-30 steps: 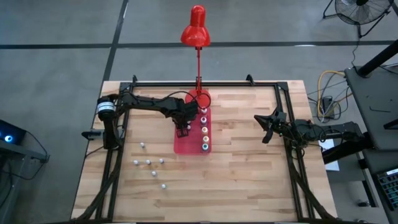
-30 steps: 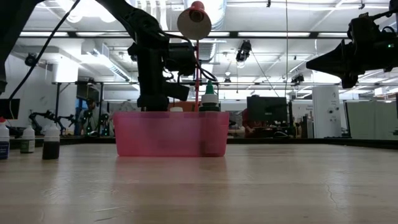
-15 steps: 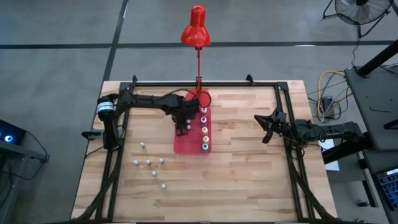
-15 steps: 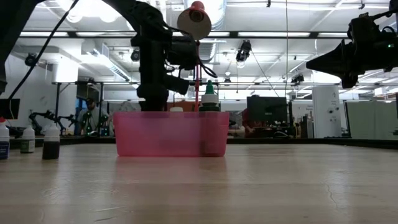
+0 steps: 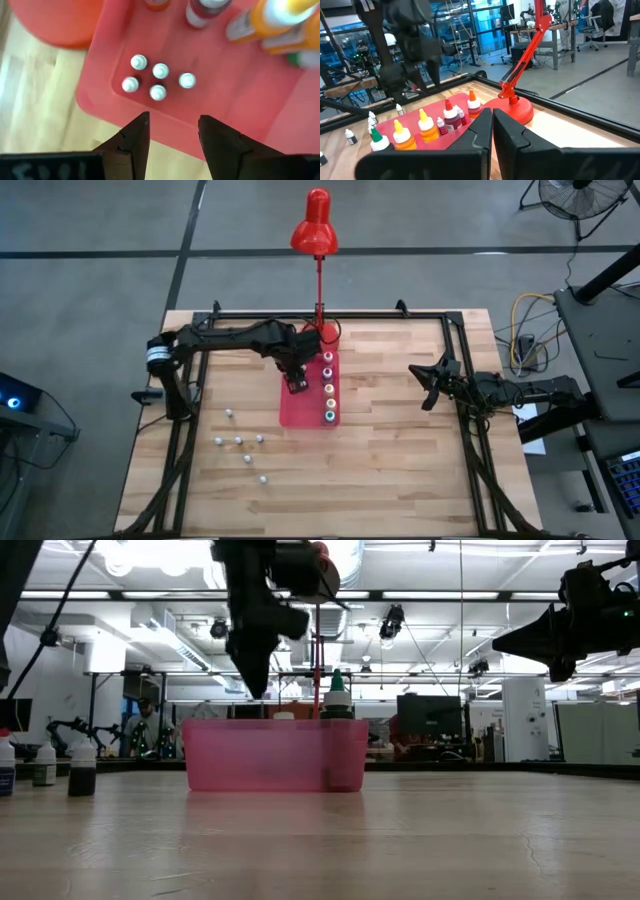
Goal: Pick & Place food coloring
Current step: Put the small red food coloring bottle into the pink bin
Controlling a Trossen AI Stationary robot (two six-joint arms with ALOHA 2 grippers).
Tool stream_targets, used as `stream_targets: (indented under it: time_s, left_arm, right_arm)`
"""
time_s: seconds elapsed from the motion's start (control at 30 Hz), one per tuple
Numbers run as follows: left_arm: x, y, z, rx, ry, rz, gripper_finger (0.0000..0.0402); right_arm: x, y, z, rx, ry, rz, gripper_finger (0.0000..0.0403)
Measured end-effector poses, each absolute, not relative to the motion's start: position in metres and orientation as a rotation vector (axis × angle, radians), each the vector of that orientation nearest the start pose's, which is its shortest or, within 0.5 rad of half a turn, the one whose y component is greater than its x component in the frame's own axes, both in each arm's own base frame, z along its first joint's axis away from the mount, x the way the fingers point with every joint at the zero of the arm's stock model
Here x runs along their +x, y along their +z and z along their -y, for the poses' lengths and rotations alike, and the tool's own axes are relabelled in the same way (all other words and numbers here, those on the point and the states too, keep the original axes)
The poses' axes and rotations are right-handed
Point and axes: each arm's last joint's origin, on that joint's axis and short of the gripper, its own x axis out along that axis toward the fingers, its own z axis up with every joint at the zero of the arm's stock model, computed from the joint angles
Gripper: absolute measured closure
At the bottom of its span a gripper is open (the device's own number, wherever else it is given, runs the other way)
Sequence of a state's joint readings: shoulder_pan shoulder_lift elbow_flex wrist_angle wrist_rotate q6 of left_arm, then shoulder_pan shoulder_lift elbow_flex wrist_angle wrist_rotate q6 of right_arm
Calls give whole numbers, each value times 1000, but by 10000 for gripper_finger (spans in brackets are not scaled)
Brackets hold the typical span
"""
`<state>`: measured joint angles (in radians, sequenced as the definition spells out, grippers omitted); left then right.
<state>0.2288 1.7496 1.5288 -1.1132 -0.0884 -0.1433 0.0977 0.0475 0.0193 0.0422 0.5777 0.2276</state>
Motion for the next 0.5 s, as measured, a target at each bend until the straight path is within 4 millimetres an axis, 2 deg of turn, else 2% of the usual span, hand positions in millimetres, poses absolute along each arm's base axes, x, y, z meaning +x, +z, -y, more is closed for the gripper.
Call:
stream_targets:
  time_s: [0.17,0.5]
  left_arm:
    - [316,288,-56,-405,496,-1272,261]
    - [277,276,18,-592,666,-1373,261]
  right_arm:
    - [96,170,6,228,-476,67,394]
    - [96,170,6,228,-476,67,394]
